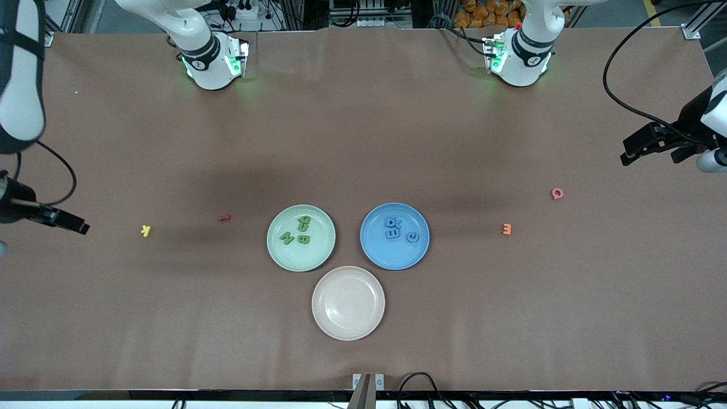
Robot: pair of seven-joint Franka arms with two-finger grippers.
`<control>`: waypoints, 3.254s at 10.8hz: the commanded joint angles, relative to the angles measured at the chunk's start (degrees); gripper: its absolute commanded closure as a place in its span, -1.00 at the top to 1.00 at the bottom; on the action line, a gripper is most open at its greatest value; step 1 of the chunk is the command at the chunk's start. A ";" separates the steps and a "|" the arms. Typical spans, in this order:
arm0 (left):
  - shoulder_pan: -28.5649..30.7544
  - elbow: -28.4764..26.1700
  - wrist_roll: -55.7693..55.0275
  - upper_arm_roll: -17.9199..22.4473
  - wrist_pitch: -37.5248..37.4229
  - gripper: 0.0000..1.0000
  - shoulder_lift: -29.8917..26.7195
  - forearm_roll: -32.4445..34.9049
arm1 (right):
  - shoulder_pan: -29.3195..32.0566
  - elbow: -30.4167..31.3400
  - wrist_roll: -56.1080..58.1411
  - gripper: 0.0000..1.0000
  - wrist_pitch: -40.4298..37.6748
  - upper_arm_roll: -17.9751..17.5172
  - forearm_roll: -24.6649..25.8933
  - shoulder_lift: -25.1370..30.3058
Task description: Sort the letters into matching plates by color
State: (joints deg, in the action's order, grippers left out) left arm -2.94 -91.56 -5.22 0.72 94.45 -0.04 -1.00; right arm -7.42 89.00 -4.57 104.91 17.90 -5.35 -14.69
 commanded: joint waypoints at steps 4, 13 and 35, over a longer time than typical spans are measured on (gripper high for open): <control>0.30 0.86 1.62 0.25 -0.06 1.00 0.30 -1.54 | -0.84 -5.24 -0.79 1.00 -17.18 -1.12 0.69 9.05; 0.21 0.86 1.62 0.25 -0.06 1.00 0.30 -1.54 | -5.15 -2.70 -10.73 1.00 -18.96 -3.66 6.38 13.81; 0.13 0.86 1.62 0.16 -0.06 1.00 0.22 -1.54 | -3.67 -1.46 -6.76 1.00 -12.19 -5.67 5.35 12.93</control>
State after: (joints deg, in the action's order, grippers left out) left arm -3.00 -91.50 -5.22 0.74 94.46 0.06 -1.01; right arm -12.45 87.08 -11.72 92.09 13.87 0.82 -2.14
